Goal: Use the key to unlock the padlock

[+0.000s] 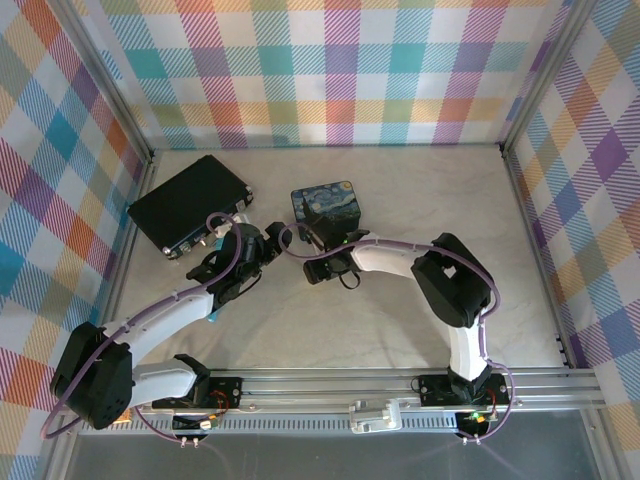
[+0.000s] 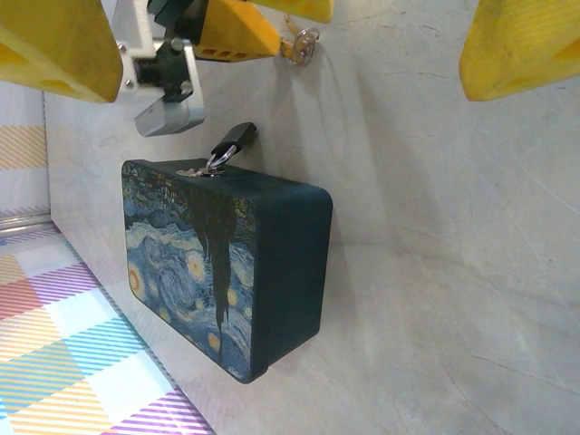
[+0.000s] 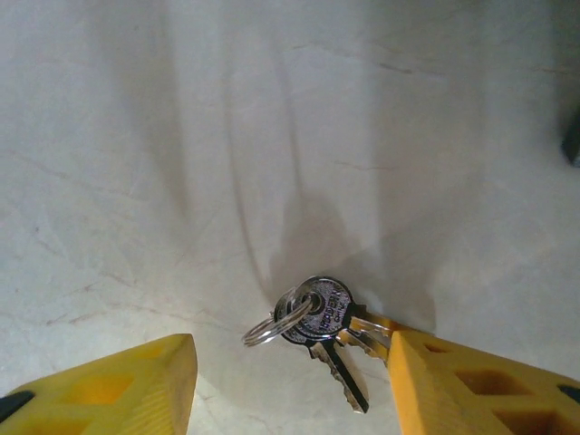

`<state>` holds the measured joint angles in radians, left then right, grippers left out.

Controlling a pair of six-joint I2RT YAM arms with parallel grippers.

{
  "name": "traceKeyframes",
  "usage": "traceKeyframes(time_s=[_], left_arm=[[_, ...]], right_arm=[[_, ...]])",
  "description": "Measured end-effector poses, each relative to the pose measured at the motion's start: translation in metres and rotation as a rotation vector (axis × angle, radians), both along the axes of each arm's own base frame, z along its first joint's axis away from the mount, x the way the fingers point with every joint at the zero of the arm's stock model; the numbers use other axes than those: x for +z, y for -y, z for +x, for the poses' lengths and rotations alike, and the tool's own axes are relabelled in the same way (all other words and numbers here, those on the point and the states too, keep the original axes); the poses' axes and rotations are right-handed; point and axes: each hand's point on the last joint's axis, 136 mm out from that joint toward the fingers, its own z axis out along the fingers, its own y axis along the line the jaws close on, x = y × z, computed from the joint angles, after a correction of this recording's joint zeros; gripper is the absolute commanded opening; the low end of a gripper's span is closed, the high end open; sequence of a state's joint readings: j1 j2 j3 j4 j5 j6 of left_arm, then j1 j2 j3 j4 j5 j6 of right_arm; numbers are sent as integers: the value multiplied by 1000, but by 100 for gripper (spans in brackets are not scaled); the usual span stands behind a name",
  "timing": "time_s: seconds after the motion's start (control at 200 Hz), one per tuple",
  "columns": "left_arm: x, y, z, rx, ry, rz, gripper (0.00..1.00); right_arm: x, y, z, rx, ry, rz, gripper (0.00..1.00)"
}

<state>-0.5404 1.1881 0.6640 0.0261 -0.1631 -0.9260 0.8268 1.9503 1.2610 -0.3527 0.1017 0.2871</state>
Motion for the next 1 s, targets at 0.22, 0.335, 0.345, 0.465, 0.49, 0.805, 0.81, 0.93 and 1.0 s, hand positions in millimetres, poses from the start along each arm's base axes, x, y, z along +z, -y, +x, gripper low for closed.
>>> traceKeyframes(time_s=[0.22,0.335,0.345,0.465,0.49,0.805,0.81,0.93,1.0], left_arm=[[2,-2,0,10,10,2,95],[4,-3,0,12,14,1,95],[4,-3,0,12,14,1,95],[6,-4,-1,13,18,-1,95],[7,-4,-1,14,20,-1,95],[20,-12,-4,39,56,1,95],[20,-12,-4,40,56,1,95],[20,-14,-4,49,58,7,96],[20,-15,-4,53,59,9,96]], right_arm=[[0,-4,-17,35,-50,29,55],[0,-6,-32,16,-106,60,55],[0,-6,-33,15,-110,62,55],[1,-4,-50,-18,-171,90,55],[1,-1,-53,-26,-182,90,55],[15,30,-58,-120,-148,22,66],[15,30,-58,-120,-147,22,66],[16,33,-51,-152,-121,9,66],[14,32,-47,-169,-114,1,65]])
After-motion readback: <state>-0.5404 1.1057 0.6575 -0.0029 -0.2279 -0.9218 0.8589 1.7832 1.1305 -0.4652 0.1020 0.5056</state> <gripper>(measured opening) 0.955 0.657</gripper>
